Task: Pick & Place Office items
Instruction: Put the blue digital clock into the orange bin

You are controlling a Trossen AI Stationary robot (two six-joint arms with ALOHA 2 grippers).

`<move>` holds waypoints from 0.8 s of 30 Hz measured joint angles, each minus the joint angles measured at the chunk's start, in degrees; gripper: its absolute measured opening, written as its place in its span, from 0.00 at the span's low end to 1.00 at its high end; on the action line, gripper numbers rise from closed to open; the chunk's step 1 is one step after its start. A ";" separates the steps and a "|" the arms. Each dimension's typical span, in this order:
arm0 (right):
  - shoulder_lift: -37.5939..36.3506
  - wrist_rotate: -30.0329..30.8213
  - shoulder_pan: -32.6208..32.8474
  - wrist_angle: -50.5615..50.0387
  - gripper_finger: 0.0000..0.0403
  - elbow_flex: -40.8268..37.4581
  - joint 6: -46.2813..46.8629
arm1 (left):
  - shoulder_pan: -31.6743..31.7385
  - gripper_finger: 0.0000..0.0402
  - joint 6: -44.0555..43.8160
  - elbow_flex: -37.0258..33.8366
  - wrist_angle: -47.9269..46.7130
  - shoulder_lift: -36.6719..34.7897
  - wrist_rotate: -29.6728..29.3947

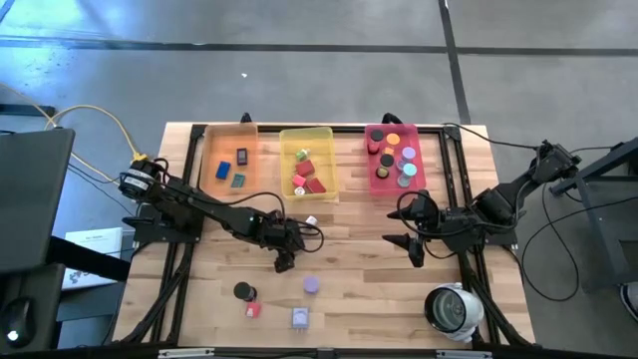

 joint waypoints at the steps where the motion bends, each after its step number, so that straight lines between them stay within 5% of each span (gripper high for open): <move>1: 0.00 -0.01 0.00 0.00 0.69 0.00 0.00 | 0.00 0.84 0.12 0.00 0.03 0.00 -0.31; 24: 0.00 -0.01 0.02 -0.35 0.69 -0.02 -1.49 | 1.77 0.84 -0.65 -0.33 3.09 3.82 0.33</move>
